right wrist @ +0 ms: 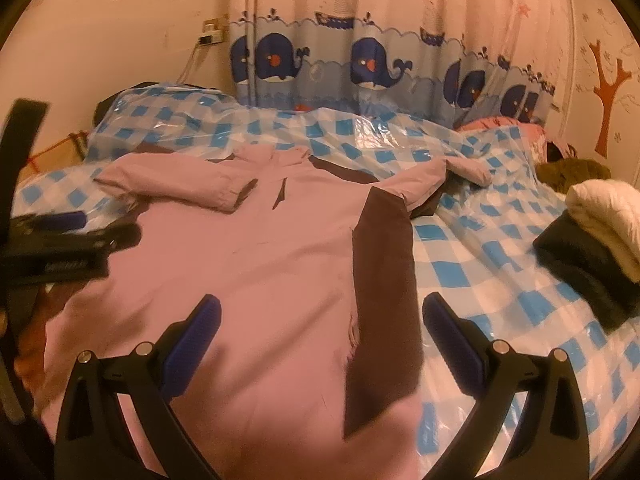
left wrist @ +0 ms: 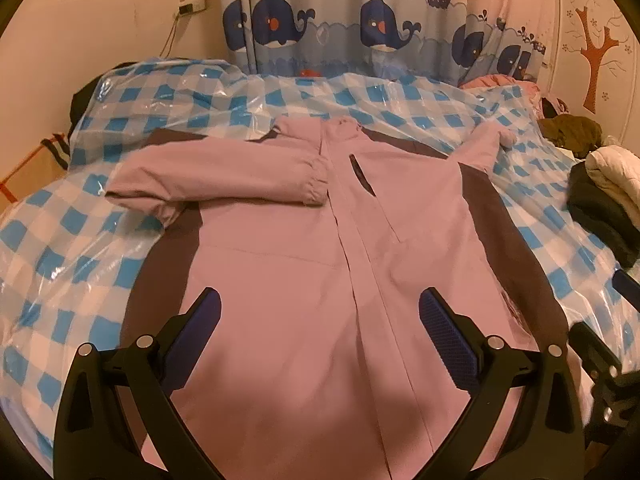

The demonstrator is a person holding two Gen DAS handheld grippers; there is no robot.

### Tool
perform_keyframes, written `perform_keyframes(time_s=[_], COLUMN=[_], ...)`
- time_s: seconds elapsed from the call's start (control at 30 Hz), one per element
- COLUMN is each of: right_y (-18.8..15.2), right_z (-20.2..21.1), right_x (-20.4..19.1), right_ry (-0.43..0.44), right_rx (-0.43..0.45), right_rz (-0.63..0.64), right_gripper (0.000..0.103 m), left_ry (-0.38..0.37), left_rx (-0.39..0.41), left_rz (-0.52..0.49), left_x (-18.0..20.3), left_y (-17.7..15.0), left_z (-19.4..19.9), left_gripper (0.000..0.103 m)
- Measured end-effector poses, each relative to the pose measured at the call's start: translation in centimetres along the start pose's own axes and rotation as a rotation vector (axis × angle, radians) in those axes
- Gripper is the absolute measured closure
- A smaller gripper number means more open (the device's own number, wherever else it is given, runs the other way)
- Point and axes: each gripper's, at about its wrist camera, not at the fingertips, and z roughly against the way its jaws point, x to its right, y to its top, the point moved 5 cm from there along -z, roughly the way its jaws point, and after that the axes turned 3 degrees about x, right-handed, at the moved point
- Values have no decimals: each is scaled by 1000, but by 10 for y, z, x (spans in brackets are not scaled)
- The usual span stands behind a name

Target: Fold large clothes

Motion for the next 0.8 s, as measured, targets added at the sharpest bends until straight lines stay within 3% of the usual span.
perform_keyframes(time_s=[0.23, 0.33, 0.47, 0.67, 0.8], right_y=[-59, -99, -128, -135, -124], right_z=[51, 61, 58, 33, 17], right_x=[30, 40, 38, 42, 49], right_ry=[46, -27, -90, -81, -80], right_rx=[17, 3, -1, -51, -53], right_rz=[144, 289, 447, 484, 436], right_gripper=[6, 6, 6, 6, 6], left_ry=[-42, -44, -37, -19, -1], left_rx=[0, -1, -7, -17, -39], left_rz=[101, 130, 127, 120, 128], left_x=[-22, -29, -33, -42, -53], left_y=[-24, -36, -49, -65, -76], left_z=[40, 57, 74, 95, 98], left_gripper=[8, 8, 8, 8, 8])
